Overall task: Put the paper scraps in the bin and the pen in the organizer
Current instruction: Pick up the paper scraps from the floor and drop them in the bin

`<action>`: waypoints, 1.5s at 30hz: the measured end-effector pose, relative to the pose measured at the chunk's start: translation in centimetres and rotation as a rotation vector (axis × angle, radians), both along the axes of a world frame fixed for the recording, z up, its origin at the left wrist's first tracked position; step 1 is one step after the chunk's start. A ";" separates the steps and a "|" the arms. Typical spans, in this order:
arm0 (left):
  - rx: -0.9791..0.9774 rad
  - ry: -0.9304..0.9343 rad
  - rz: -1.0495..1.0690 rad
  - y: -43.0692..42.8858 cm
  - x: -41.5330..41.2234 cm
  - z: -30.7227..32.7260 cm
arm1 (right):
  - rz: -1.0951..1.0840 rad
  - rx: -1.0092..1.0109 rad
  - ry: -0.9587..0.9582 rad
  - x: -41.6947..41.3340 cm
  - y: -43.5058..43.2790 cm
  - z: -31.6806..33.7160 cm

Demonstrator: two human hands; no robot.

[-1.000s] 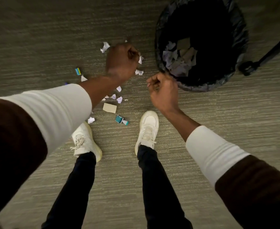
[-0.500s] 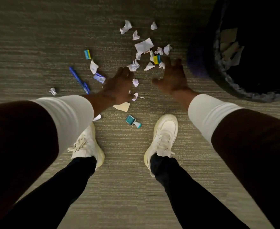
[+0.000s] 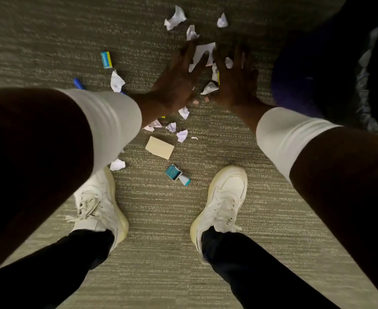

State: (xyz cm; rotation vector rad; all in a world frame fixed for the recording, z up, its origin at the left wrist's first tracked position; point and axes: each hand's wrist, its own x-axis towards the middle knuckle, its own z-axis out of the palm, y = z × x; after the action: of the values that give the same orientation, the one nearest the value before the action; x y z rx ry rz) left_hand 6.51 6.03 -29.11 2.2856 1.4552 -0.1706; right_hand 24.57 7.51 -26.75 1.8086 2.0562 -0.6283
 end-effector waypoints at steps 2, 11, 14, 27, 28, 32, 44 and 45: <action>0.043 -0.032 -0.052 0.8 -0.2 -0.7 | -0.006 0.012 -0.019 -0.4 -1.1 0.3; 0.114 -0.010 -0.205 0.0 -0.1 0.0 | -0.079 0.230 0.098 -2.1 -5.4 1.0; 0.122 0.005 -0.209 -0.2 -0.6 0.8 | -0.086 0.247 0.153 -1.4 -5.1 0.8; -0.030 -0.309 0.324 -4.2 -0.6 11.6 | -0.345 0.151 0.295 0.0 -10.4 10.4; -0.038 -0.313 0.375 -4.2 0.2 13.2 | -0.386 0.154 0.316 0.0 -10.7 11.8; -0.066 -0.364 0.501 -3.7 3.6 19.5 | -0.524 0.216 0.348 0.4 -10.6 17.8; -0.004 -0.601 0.629 -0.6 16.9 31.8 | -0.979 0.592 0.508 9.9 -6.6 29.3; -0.002 -0.612 0.614 -0.2 17.9 32.2 | -1.007 0.577 0.494 10.9 -6.3 29.4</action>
State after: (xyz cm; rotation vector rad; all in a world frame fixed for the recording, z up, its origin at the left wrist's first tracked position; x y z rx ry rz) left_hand 24.40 5.79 3.07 1.5648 1.6891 0.6438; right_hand 35.50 1.19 2.68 3.3520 1.5122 -0.8230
